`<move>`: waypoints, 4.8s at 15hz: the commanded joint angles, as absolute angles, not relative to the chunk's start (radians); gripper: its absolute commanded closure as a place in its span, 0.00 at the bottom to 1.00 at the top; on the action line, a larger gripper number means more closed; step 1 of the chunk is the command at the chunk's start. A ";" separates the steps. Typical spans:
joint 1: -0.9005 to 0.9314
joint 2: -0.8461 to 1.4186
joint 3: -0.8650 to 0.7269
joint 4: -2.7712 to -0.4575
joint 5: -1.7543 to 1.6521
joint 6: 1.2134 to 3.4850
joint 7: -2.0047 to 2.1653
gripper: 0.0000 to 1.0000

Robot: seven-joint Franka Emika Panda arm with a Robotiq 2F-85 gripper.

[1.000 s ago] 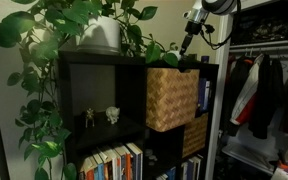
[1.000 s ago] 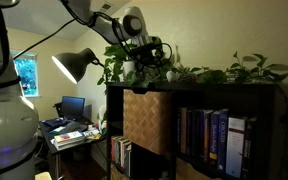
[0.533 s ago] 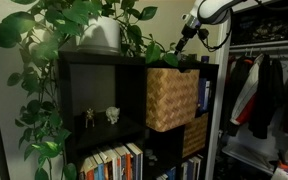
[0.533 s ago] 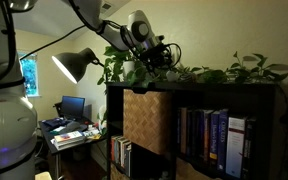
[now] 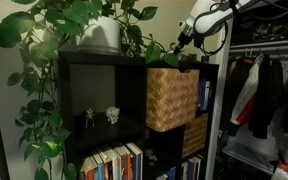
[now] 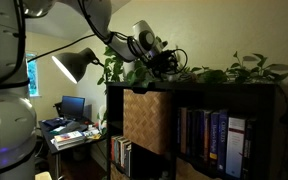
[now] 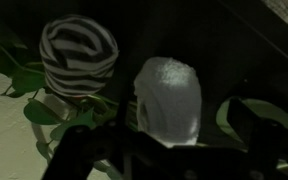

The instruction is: Open the shelf drawer, pick up two objects from the top of the shelve, put them in the drawer and close it

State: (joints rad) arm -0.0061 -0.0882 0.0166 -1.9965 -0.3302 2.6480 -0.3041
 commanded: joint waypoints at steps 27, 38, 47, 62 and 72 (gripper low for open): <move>0.107 -0.339 -0.004 -2.032 -0.055 1.994 -0.569 0.89; 0.103 -0.226 0.001 -2.095 -0.048 2.168 -0.729 0.89; 0.096 -0.213 0.005 -2.059 -0.002 2.139 -0.760 0.30; 0.001 -0.192 -0.045 -1.940 -0.062 2.347 -0.430 0.00; -0.071 -0.063 -0.047 -1.915 -0.340 2.616 -0.185 0.00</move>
State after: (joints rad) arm -0.0512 -0.0981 -0.0460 -1.9405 -0.2644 2.5765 -0.2600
